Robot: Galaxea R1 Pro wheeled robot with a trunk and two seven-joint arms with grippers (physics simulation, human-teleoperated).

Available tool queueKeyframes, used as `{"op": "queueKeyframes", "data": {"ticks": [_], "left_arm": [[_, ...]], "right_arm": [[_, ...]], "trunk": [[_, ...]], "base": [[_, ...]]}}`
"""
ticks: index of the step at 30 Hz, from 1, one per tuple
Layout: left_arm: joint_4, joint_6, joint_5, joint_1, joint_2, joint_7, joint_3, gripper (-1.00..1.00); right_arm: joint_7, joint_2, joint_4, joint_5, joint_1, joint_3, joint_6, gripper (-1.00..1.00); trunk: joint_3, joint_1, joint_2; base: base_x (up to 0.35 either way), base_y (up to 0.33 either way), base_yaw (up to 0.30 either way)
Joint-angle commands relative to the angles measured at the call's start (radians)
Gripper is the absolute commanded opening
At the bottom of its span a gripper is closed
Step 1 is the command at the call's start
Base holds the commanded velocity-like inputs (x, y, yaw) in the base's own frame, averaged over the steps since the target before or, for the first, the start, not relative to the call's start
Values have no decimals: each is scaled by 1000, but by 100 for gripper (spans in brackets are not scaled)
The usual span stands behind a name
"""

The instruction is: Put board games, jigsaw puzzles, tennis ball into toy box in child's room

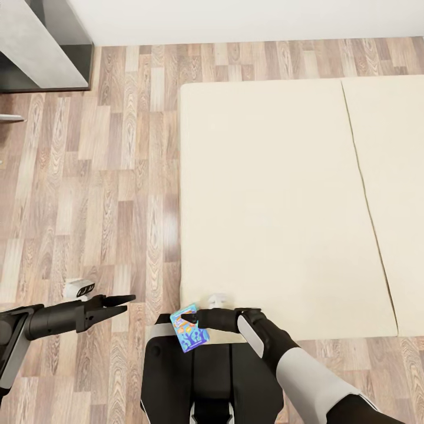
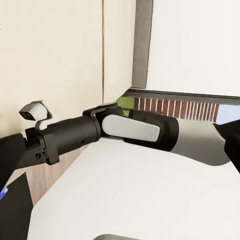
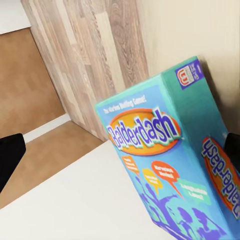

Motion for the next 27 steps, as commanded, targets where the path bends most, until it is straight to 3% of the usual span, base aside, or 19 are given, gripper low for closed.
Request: {"op": "queueKeyframes", "data": {"ticks": [1, 27], "left_arm": [[0, 11, -1, 0, 0, -4, 0, 100], [0, 11, -1, 0, 0, -4, 0, 100]], "right_arm": [[-1, 0, -1, -8, 0, 2, 6, 100], [0, -1, -1, -9, 0, 2, 6, 100]], "trunk": [[-1, 1, -2], [-1, 1, -2]], "base": [[0, 10, 0], [0, 16, 0]]}}
